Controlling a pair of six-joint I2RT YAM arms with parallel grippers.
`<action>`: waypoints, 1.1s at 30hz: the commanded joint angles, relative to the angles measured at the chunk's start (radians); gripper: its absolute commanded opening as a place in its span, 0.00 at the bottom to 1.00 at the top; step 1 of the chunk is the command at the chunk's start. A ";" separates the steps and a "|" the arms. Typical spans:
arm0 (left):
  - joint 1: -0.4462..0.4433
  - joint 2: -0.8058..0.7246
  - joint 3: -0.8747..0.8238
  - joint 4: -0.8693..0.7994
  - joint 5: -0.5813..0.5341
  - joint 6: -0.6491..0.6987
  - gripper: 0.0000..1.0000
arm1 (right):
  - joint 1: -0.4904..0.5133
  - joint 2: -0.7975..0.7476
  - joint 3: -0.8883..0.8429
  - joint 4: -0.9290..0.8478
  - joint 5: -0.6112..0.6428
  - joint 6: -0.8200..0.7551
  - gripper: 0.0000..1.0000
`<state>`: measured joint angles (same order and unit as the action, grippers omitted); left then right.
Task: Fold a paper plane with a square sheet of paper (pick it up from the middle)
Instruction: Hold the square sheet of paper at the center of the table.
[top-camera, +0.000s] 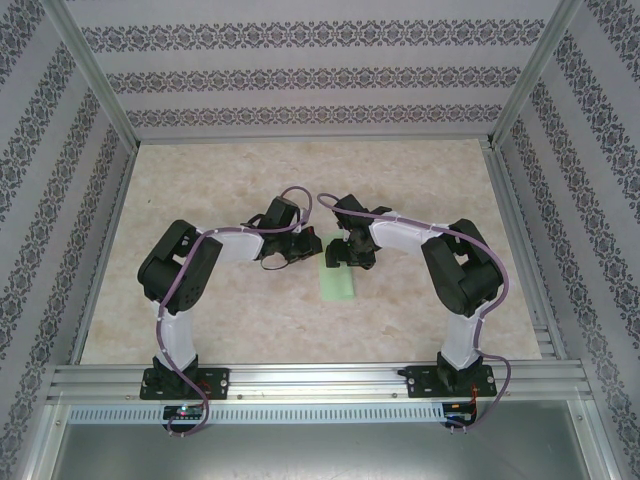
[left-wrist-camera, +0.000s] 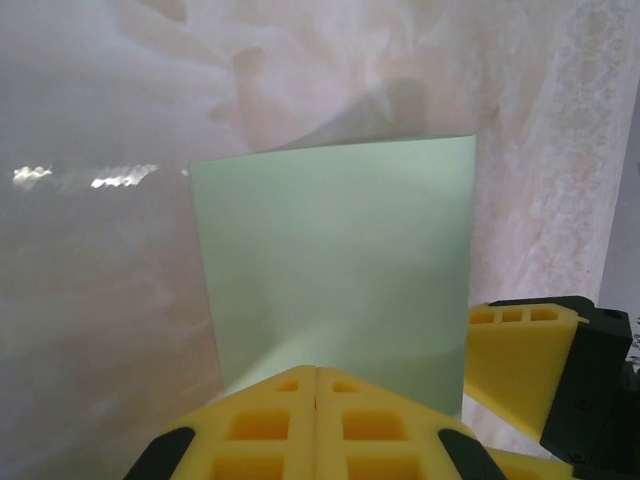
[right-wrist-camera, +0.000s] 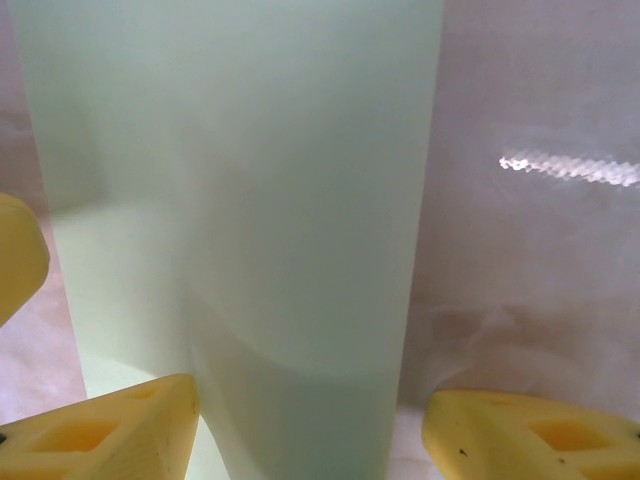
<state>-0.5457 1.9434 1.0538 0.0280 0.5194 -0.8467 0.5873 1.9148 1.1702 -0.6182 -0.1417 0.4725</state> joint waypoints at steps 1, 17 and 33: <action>-0.019 0.022 0.033 -0.025 0.019 0.025 0.04 | 0.018 0.216 -0.098 0.077 -0.013 -0.001 0.67; -0.030 0.029 0.054 -0.097 -0.012 0.053 0.02 | 0.025 0.235 -0.095 0.078 -0.016 -0.002 0.68; -0.030 0.036 0.054 -0.121 -0.022 0.060 0.00 | 0.029 0.259 -0.089 0.077 -0.014 -0.012 0.67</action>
<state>-0.5591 1.9678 1.0851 -0.0727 0.5106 -0.8127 0.5957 1.9297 1.1877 -0.6376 -0.1265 0.4725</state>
